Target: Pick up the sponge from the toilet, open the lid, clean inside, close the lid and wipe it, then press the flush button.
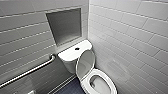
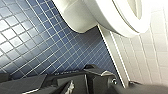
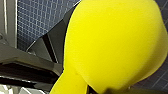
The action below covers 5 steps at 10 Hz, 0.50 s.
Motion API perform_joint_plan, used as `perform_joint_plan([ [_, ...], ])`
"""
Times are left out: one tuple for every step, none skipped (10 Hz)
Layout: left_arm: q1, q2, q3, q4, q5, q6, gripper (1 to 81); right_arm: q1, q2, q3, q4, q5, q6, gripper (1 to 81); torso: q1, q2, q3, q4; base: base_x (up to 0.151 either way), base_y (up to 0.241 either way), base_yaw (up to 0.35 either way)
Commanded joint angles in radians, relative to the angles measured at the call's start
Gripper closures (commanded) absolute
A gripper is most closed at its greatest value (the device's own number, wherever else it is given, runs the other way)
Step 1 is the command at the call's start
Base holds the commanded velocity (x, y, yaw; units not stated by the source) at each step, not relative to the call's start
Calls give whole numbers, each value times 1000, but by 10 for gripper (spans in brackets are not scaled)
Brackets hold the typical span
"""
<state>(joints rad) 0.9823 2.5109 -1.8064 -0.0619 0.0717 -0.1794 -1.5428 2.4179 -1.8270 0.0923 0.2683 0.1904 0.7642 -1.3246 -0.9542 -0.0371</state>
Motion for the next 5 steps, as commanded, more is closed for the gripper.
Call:
perform_joint_plan([
  [-188, -49, 39, -229, 37, 4, 10, -3, -67, 72, -19, -28, -8, 811, 0, 0, 0, 0, 0, 0, 0],
  [-233, -50, 39, -297, 37, 4, 10, -7, -70, 68, -19, -12, -5, 811, 0, 0, 0, 0, 0, 0, 0],
  [-276, -50, 41, -343, 37, 3, 10, -7, -75, 72, -17, -12, -3, 811, 0, 0, 0, 0, 0, 0, 0],
  [-317, -50, 39, -381, 37, 3, 10, -7, -75, 72, -19, -12, -3, 811, 0, 0, 0, 0, 0, 0, 0],
  [-365, -52, 33, -423, 37, 1, 10, -10, -75, 74, -19, -12, -3, 811, 0, 1, 0, 0, 0, 0, 0],
])
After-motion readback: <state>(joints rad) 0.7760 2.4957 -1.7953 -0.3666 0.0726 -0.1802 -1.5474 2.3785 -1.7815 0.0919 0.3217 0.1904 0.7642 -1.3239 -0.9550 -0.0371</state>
